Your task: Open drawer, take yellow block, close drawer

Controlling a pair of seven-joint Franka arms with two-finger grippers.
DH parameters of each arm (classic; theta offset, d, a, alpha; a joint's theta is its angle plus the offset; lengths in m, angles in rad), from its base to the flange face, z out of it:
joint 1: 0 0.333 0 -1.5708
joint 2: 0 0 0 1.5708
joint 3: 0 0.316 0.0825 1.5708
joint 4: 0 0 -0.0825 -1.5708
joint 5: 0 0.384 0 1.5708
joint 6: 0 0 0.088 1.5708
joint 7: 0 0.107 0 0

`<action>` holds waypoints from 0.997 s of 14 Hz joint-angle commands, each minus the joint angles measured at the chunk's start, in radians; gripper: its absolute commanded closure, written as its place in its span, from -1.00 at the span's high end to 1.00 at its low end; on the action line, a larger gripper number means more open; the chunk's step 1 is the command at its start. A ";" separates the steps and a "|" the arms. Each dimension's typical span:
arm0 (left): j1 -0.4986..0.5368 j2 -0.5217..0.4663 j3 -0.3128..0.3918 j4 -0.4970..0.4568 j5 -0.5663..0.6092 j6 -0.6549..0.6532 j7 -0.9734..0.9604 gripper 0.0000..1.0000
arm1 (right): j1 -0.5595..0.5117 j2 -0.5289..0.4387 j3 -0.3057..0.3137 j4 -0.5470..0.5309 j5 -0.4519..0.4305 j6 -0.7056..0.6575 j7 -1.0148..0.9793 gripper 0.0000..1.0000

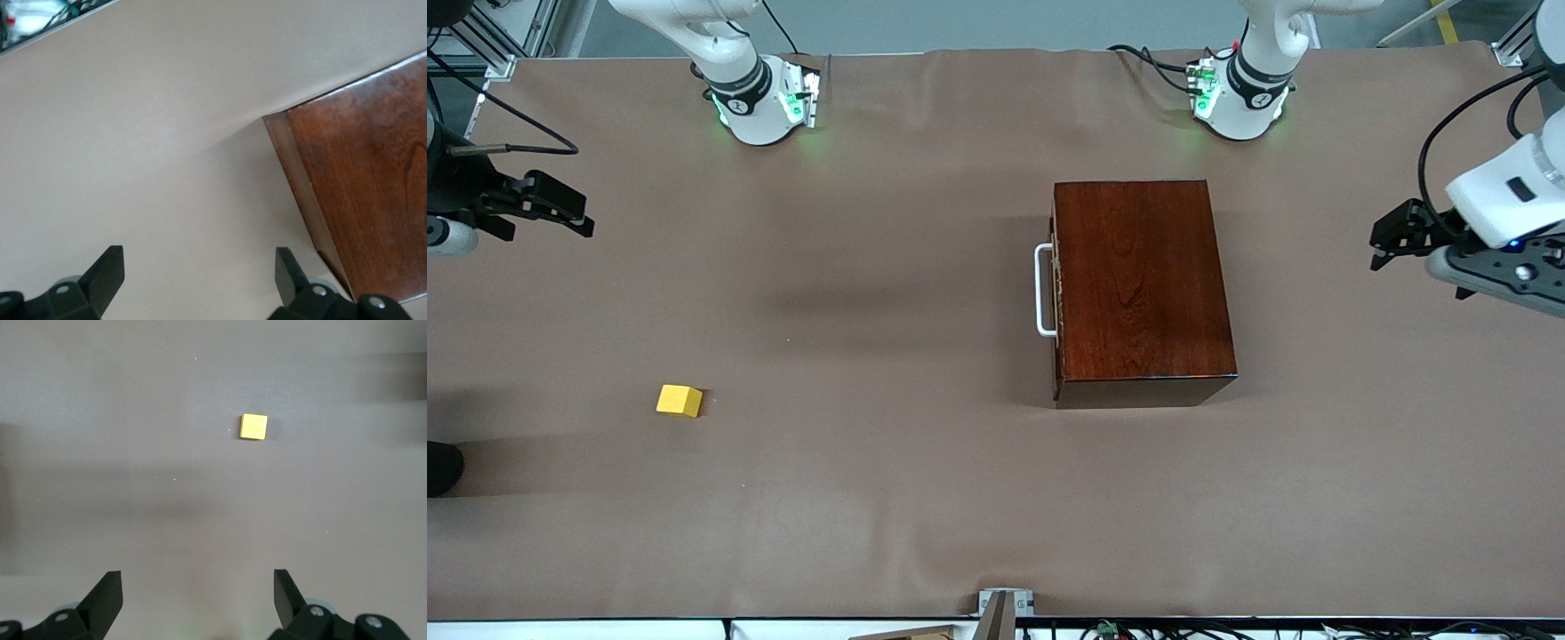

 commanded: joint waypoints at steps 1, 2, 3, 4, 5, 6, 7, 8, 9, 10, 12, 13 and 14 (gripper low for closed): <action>-0.007 -0.057 0.010 -0.065 -0.020 0.014 -0.180 1.00 | -0.029 -0.002 0.019 0.004 -0.018 -0.009 0.000 1.00; -0.010 -0.061 0.009 -0.063 -0.020 -0.006 -0.263 1.00 | -0.038 -0.002 0.019 0.003 -0.018 -0.017 -0.002 1.00; -0.015 -0.064 0.006 -0.063 -0.019 -0.015 -0.299 1.00 | -0.050 -0.001 0.019 0.004 -0.018 -0.020 -0.002 1.00; -0.015 -0.064 0.004 -0.062 -0.019 -0.019 -0.300 1.00 | -0.053 0.002 0.019 0.004 -0.018 -0.018 -0.002 1.00; -0.013 -0.064 0.001 -0.059 -0.019 -0.020 -0.300 1.00 | -0.052 0.001 0.019 0.004 -0.018 -0.018 -0.002 1.00; -0.013 -0.064 0.001 -0.057 -0.019 -0.020 -0.299 1.00 | -0.050 0.001 0.019 0.004 -0.018 -0.020 -0.002 1.00; -0.013 -0.064 0.000 -0.056 -0.019 -0.022 -0.296 1.00 | -0.050 0.001 0.019 0.004 -0.018 -0.020 -0.002 1.00; -0.013 -0.063 0.000 -0.054 -0.017 -0.022 -0.296 1.00 | -0.052 0.002 0.019 0.004 -0.017 -0.020 0.000 1.00; -0.015 -0.063 -0.002 -0.054 -0.017 -0.022 -0.296 1.00 | -0.050 0.002 0.019 0.003 -0.017 -0.020 0.000 1.00; -0.013 -0.063 -0.009 -0.054 -0.017 -0.022 -0.296 1.00 | -0.050 0.002 0.019 0.003 -0.017 -0.021 0.001 1.00; -0.013 -0.063 -0.014 -0.053 -0.016 -0.022 -0.297 1.00 | -0.050 0.004 0.019 0.001 -0.017 -0.021 0.001 1.00; -0.013 -0.063 -0.014 -0.053 -0.014 -0.022 -0.297 1.00 | -0.050 0.004 0.019 0.000 -0.017 -0.021 0.001 1.00; -0.012 -0.063 -0.014 -0.053 -0.013 -0.022 -0.297 1.00 | -0.050 0.004 0.019 -0.002 -0.017 -0.021 0.001 1.00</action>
